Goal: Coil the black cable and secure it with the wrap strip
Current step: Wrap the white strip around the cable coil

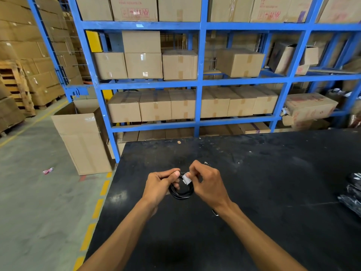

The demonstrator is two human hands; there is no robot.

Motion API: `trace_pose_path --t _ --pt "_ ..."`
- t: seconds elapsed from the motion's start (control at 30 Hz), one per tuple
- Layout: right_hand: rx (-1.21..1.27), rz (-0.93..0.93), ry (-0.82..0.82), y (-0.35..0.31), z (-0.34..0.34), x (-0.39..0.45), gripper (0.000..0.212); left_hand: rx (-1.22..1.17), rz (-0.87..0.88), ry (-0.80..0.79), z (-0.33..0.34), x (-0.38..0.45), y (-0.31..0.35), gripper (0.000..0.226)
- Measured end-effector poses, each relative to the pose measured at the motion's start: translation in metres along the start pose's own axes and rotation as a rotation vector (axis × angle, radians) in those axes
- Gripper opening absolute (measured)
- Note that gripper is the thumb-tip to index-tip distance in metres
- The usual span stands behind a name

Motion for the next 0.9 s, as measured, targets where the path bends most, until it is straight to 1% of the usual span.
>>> trace_pose_path --t 0.07,0.1,0.17,0.23,0.3,0.4,0.47,0.53,0.6,0.67,0.73,0.8,0.87,0.9 --pt "-0.011 0.022 0.003 0.007 0.001 -0.004 0.03 -0.02 -0.021 -0.016 0.003 0.0 -0.004 0.013" --pt "0.033 0.092 -0.007 0.014 0.002 -0.006 0.029 -0.024 -0.023 -0.011 0.003 0.001 -0.005 0.013" --pt "0.213 0.333 -0.028 0.034 0.005 -0.013 0.03 -0.019 -0.017 0.014 0.003 0.002 -0.009 0.014" --pt "0.345 0.546 -0.037 0.052 0.008 -0.022 0.039 -0.045 -0.016 0.046 0.003 0.002 -0.013 0.017" --pt "0.401 0.694 -0.068 0.065 0.011 -0.035 0.041 -0.126 -0.028 0.081 0.004 0.003 -0.018 0.021" --pt "0.521 0.897 -0.199 0.073 0.029 -0.06 0.041 -0.266 -0.044 0.1 0.008 0.005 -0.02 0.023" --pt "0.651 0.985 -0.252 0.073 0.038 -0.071 0.033 -0.306 -0.049 0.079 0.014 0.007 -0.021 0.023" --pt "0.734 1.02 -0.212 0.075 0.04 -0.071 0.024 -0.272 -0.037 0.056 0.018 0.009 -0.022 0.025" --pt "0.767 1.041 -0.147 0.081 0.038 -0.066 0.02 -0.197 -0.019 0.052 0.019 0.009 -0.024 0.027" --pt "0.756 1.041 -0.091 0.088 0.035 -0.06 0.019 -0.09 -0.019 0.027 0.019 0.009 -0.031 0.033" --pt "0.721 1.028 -0.06 0.097 0.034 -0.053 0.02 0.005 -0.07 -0.025 0.02 0.01 -0.042 0.039" --pt "0.661 1.0 -0.089 0.103 0.033 -0.047 0.022 0.121 -0.114 -0.096 0.022 0.01 -0.05 0.036" --pt "0.594 0.96 -0.172 0.111 0.034 -0.043 0.023 0.232 -0.125 -0.152 0.026 0.012 -0.055 0.031" --pt "0.565 0.94 -0.218 0.113 0.035 -0.042 0.024 0.253 -0.122 -0.154 0.026 0.014 -0.056 0.029"
Point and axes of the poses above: each hand's wrist, its own x-axis towards the middle knuckle, its own z-axis out of the palm, y = z × x, the point moved 8 cm from there along x, towards the middle knuckle, and after that the axes turned 9 degrees about y, right-handed, at the moved point
